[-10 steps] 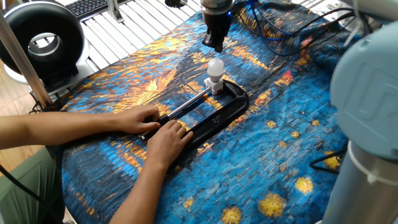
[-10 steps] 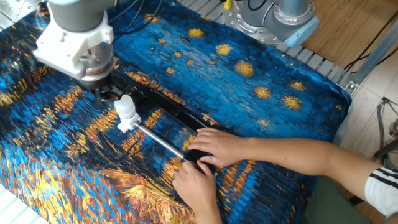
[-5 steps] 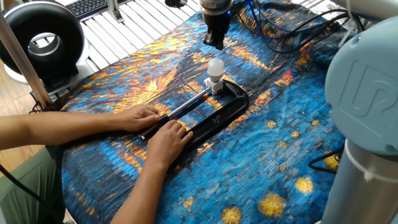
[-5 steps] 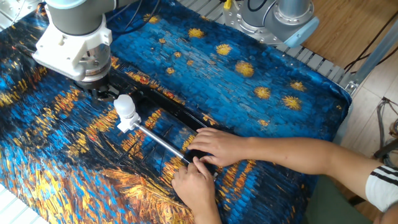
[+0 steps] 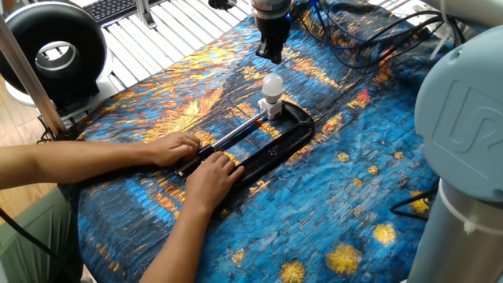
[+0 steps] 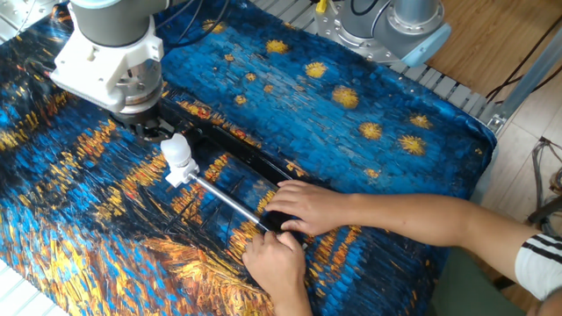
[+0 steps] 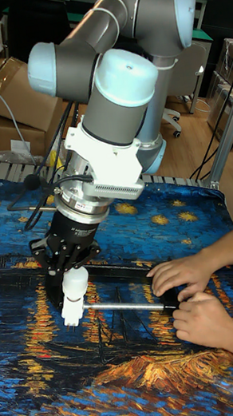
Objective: Install the light bulb by rotating it
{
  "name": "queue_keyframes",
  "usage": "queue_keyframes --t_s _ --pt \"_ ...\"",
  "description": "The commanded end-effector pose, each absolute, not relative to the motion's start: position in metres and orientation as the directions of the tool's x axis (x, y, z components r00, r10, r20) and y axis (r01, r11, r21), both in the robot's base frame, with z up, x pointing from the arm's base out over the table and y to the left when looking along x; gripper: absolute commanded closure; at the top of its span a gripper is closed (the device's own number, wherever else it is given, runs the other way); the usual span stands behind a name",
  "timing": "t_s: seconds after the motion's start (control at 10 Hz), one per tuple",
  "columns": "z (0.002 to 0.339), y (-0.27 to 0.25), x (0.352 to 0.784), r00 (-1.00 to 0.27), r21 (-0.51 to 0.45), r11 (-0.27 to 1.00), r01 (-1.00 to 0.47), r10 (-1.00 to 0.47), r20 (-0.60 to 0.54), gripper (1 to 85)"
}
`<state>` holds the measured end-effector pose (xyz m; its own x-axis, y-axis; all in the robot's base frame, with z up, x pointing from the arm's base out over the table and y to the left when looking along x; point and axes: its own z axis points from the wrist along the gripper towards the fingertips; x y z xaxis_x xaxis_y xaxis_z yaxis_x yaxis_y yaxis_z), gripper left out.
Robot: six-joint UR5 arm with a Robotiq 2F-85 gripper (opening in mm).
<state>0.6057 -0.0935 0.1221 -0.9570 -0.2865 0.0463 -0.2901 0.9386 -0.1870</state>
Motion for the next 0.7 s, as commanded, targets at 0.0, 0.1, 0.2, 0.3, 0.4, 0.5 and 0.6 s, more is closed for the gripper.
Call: queue_keyframes --t_s 0.0,0.1,0.2,0.3,0.4,0.5,0.6 --pt "0.1215 -0.0822 0.5987 -0.961 -0.149 0.950 -0.275 -0.268 0.066 84.7" --pt "0.1231 -0.0852 0.5995 -0.958 -0.163 0.945 -0.285 -0.278 0.066 84.7" --pt "0.1230 -0.0852 0.6023 -0.959 -0.166 0.944 -0.284 -0.278 0.055 84.7" --pt "0.1235 -0.0879 0.6031 -0.959 -0.177 0.943 -0.282 -0.277 0.055 84.7" --pt "0.1235 -0.0879 0.6019 -0.962 -0.176 0.946 -0.273 -0.267 0.058 84.7" --pt "0.1232 -0.0864 0.6016 -0.965 -0.171 0.950 -0.261 -0.256 0.055 84.7" --pt "0.1232 -0.0860 0.6012 -0.969 -0.170 0.954 -0.248 -0.242 0.054 84.7"
